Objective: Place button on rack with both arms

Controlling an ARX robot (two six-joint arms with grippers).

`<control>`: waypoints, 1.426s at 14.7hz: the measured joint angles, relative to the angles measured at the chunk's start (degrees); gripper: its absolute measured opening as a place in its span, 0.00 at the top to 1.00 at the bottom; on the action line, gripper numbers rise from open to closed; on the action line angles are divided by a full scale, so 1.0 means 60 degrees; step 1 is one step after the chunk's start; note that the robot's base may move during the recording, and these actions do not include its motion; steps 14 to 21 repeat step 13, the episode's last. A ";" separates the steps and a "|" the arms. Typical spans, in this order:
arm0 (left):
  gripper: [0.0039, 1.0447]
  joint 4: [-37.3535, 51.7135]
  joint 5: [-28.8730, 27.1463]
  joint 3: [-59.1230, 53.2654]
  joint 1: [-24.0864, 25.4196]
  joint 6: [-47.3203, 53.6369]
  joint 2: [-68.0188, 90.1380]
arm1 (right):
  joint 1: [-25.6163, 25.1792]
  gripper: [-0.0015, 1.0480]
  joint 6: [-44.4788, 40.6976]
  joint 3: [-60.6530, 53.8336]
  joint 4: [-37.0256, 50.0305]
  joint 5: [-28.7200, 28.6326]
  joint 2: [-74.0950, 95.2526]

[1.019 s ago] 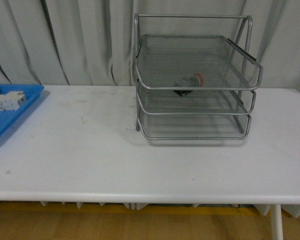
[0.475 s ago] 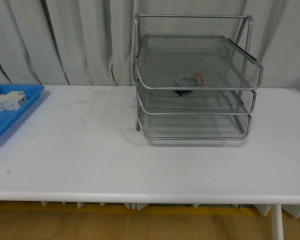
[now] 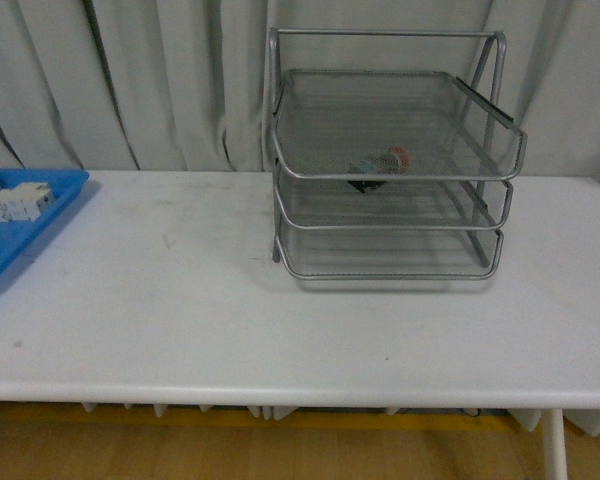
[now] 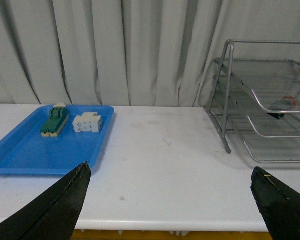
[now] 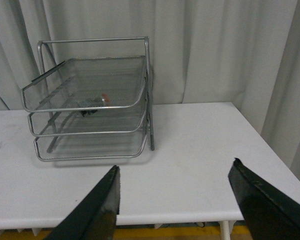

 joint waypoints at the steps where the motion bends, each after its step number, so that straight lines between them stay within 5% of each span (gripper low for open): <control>1: 0.06 0.0000 0.0000 0.0000 0.0000 0.0000 0.0000 | 0.0000 0.27 0.0000 0.0000 0.0000 0.0000 0.0000; 4: 0.06 0.0000 0.0000 0.0000 0.0000 0.0000 0.0000 | 0.0000 0.04 0.0004 0.0000 0.0000 0.0000 0.0000; 21: 0.06 0.0000 0.0000 0.0000 0.0000 0.0000 0.0000 | 0.0000 0.06 0.0000 0.0000 0.0000 0.0000 0.0000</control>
